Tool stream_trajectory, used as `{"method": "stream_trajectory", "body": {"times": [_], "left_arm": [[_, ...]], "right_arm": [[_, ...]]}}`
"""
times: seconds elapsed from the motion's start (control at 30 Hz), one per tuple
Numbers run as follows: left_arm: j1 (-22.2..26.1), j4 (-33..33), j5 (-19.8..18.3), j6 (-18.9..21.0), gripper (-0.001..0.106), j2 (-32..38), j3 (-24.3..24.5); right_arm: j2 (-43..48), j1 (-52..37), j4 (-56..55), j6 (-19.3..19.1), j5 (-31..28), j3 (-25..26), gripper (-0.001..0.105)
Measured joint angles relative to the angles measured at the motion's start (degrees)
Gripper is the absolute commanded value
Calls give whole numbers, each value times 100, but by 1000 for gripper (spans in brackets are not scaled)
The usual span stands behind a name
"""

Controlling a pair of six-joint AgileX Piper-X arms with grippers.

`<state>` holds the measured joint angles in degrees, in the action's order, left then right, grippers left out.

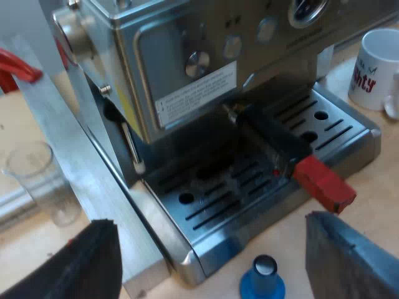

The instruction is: Put the handle in the coffee machine

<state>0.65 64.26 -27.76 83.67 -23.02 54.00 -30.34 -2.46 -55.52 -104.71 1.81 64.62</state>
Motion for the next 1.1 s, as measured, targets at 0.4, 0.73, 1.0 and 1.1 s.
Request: {"method": "stream_trajectory", "body": {"times": [0.4, 0.73, 1.0, 1.1], "left_arm": [[0, 0, 0, 1, 65, 1409, 0], [0, 321, 14, 1, 65, 2366, 16], [0, 803, 22, 159, 65, 2387, 28], [0, 928, 22, 177, 65, 2387, 28]], "right_arm": [[1499, 0, -491, -138, 0, 8, 71], [2506, 0, -979, -151, 0, 20, 71], [3109, 0, -1481, -151, 0, 29, 71], [3107, 0, -1604, -151, 0, 29, 71]]}}
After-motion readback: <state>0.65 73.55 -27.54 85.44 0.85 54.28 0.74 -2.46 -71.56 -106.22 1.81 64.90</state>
